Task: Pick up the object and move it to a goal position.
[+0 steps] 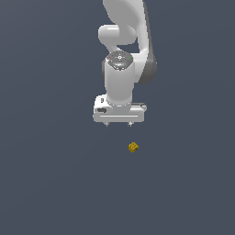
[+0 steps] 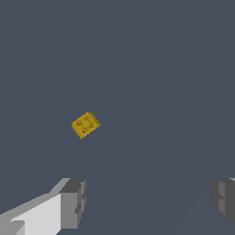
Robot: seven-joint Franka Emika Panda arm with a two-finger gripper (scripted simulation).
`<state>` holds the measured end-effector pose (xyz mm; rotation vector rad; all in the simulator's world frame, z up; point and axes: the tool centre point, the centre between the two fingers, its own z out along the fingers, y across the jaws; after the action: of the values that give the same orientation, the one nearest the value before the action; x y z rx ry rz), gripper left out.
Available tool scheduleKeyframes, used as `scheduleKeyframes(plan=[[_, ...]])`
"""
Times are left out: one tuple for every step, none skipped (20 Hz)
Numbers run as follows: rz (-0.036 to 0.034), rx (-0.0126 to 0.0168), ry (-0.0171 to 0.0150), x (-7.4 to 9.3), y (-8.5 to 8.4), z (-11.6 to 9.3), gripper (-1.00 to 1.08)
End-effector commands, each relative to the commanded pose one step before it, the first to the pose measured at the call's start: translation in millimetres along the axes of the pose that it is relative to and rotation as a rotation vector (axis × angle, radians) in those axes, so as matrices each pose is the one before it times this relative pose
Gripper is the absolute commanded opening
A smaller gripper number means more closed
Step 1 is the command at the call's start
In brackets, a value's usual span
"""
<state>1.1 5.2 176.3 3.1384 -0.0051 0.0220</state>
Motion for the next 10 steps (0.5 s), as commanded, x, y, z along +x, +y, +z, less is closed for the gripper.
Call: scheduleKeyframes(plan=[[0.0, 0.0, 0.0, 0.0, 0.01, 0.0, 1.0], [0.00076, -0.00026, -0.00089, -0.23, 0.2, 0.32, 1.0], [0.00239, -0.00077, -0.00275, -0.66, 0.69, 1.01, 1.0], [0.00387, -0.00127, -0.00449, -1.11, 1.12, 1.64, 1.0], [0.00531, -0.00181, -0.00626, -1.54, 1.57, 2.28, 1.0], [0.00663, -0.00237, -0.00803, -1.98, 2.04, 2.91, 1.0], [0.00706, -0.00271, -0.00895, -2.22, 2.31, 3.21, 1.0], [0.00538, -0.00228, -0.00735, -1.83, 1.94, 2.59, 1.0], [0.0036, -0.00175, -0.00554, -1.4, 1.5, 1.91, 1.0], [0.00194, -0.00122, -0.00378, -0.96, 1.07, 1.27, 1.0]])
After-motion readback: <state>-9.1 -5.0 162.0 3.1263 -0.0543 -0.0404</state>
